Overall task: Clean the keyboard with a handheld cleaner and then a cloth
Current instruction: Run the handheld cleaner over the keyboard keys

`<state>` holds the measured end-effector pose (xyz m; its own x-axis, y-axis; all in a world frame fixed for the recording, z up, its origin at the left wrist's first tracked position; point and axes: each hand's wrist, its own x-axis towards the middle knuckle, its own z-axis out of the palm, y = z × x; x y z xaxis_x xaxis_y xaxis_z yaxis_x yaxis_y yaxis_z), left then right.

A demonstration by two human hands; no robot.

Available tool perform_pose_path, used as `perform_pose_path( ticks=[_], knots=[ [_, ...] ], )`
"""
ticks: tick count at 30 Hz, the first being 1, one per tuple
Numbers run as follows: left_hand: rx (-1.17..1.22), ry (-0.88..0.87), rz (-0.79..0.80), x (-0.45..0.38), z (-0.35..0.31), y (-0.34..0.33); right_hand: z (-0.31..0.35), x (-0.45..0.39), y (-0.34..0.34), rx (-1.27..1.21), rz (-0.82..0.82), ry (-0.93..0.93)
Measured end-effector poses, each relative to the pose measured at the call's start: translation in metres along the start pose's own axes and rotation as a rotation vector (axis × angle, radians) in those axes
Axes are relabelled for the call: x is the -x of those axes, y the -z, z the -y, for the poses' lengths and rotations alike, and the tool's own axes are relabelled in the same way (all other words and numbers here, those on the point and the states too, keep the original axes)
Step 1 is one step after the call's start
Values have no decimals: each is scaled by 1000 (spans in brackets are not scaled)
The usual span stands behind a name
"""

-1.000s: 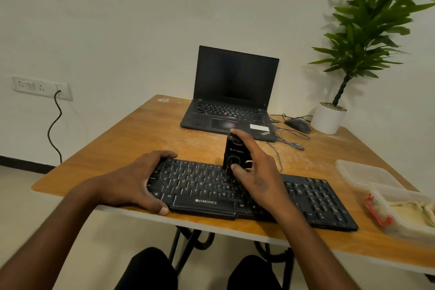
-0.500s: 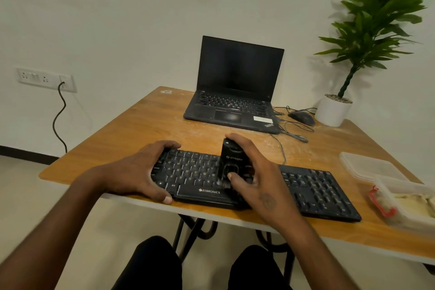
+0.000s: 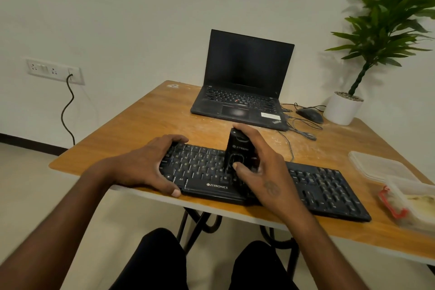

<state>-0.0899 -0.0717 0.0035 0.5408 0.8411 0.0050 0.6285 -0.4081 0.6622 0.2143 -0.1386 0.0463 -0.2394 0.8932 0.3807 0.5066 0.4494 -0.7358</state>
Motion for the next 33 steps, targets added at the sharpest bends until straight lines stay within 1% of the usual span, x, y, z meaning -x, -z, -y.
perform_pose_path(
  ticks=[3, 7, 10, 13, 18, 21, 27, 30, 33],
  knots=[
    [-12, -1, 2, 0, -1, 0, 8, 25, -1, -95, 33, 11],
    [-10, 4, 5, 1, 1, -1, 10, 30, -2, -94, 21, 29],
    [1, 7, 16, 0, 1, 0, 5, 9, -3, -16, 18, 19],
    [5, 7, 22, 0, 0, 1, -7, -22, -5, 87, -22, 21],
    [-11, -1, 10, 0, 1, 1, -15, -49, -8, 149, -27, 6],
    [-17, -4, 2, 0, 1, 1, -8, -32, -9, 109, -11, 4],
    [-21, 3, 6, 1, 1, 1, 13, 24, -5, -98, 53, 41],
    [-31, 7, 6, 1, 1, 0, 19, 34, -8, -84, 91, 61],
    [-18, 14, 10, 0, 1, 1, 16, 19, -11, -58, 79, 56]
  ],
)
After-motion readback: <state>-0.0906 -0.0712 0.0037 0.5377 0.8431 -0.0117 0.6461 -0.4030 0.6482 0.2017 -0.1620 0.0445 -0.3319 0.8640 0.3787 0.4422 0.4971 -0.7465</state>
